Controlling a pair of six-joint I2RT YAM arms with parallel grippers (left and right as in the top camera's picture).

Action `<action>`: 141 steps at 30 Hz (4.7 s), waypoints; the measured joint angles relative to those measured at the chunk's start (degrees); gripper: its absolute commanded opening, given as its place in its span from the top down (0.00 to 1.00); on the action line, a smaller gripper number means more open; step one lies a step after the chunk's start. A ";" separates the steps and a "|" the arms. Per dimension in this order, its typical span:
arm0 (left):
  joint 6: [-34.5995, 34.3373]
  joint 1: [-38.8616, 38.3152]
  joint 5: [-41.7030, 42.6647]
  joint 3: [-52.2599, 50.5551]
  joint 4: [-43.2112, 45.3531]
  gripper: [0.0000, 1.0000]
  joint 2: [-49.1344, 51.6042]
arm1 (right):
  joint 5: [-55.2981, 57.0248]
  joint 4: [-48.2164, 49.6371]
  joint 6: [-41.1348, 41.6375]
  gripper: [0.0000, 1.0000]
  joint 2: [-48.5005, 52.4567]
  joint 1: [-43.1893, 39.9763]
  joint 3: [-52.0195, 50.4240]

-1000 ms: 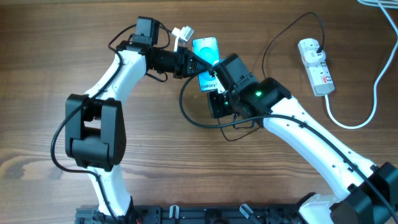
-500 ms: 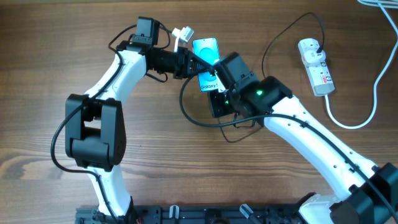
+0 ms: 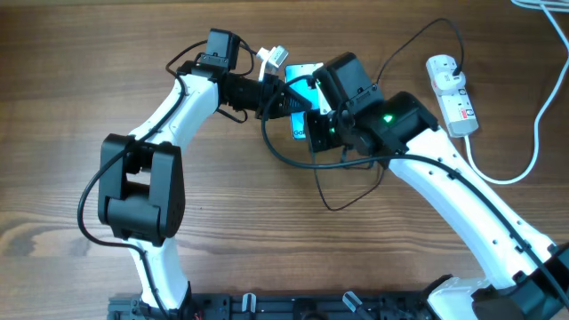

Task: Plug charger to phone and switch on socket
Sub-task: 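Open the right gripper off the plug and lower the phone with the left gripper, then lay the phone flat on the table with the left gripper and release, then move the right gripper over to the white power strip's switch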

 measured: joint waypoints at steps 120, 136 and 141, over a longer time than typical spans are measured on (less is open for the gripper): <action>-2.60 -4.28 -33.07 1.66 -8.81 0.00 8.59 | 0.26 -8.72 11.74 0.00 -3.43 -11.76 -0.39; -12.98 -2.78 -69.68 -0.68 -17.22 0.00 -26.77 | -13.25 -13.25 -2.34 0.00 -3.43 -44.09 -0.37; -14.27 -2.75 -73.59 -0.50 -17.35 0.00 -32.68 | -13.97 -12.11 0.02 0.00 -3.43 -47.43 -0.37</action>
